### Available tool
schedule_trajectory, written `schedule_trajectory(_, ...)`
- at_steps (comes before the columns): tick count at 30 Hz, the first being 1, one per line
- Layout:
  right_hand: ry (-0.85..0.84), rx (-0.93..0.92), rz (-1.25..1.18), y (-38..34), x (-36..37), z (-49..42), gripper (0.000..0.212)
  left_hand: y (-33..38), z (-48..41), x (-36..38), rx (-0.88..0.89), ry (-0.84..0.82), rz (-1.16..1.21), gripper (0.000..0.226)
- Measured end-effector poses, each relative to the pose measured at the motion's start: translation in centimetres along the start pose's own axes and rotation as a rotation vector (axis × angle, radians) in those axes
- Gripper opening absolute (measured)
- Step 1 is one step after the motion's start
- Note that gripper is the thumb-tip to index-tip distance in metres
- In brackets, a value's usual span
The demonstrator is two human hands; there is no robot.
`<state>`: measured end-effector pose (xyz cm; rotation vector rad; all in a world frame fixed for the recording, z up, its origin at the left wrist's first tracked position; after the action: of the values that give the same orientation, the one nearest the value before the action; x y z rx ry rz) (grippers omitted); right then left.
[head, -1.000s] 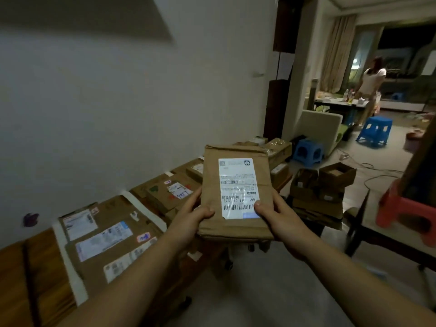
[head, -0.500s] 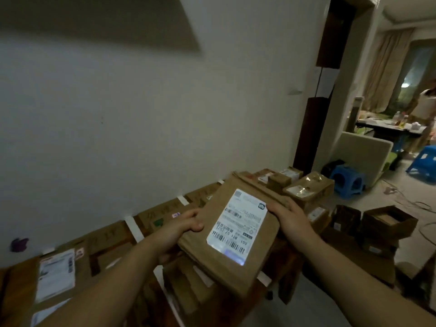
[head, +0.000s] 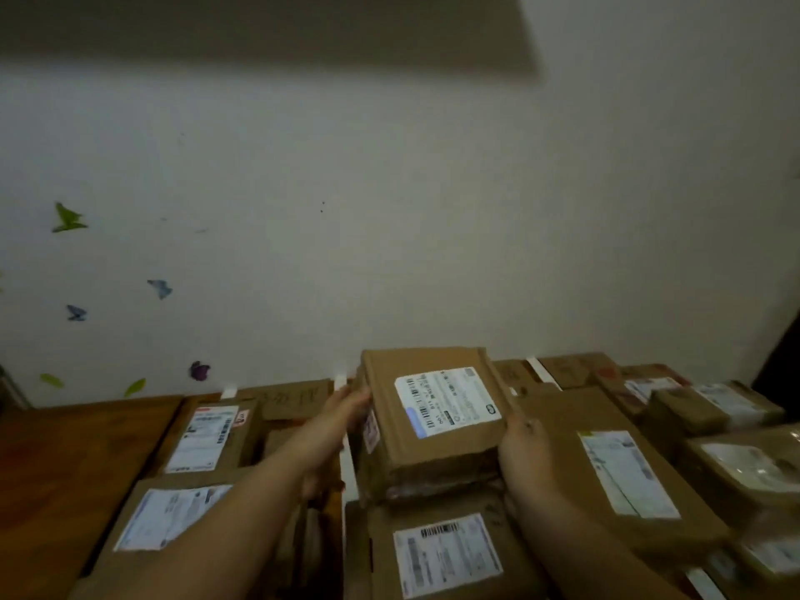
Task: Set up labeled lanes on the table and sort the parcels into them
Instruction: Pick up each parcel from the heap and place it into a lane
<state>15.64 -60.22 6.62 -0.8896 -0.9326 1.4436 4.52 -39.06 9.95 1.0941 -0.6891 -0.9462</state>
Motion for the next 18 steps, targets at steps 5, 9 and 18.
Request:
schedule_trajectory(5,-0.093,-0.065,0.213,-0.2,2.0,-2.3,0.034,-1.3,-2.1,0.7,0.008,0.114,0.037,0.041)
schedule_trajectory(9,-0.155,-0.13,0.404,0.0,4.2,-3.0,0.053,-2.2,-5.4,-0.6,0.033,0.089,-0.006,0.036)
schedule_trajectory(18,-0.096,-0.093,0.692,0.5,6.7,-5.7,0.052,-4.4,-9.9,-0.7,0.056,-0.033,-0.239,0.065)
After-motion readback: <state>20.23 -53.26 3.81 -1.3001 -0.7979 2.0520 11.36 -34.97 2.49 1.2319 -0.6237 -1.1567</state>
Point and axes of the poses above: each hand's wrist, its own z-axis away from the middle knuckle, its own x-axis out of the palm, y = z × x, the point moved 5 cm from there along -z, towards the middle knuckle, and after that the axes turned 6 degrees about x, right-handed, at the moved point
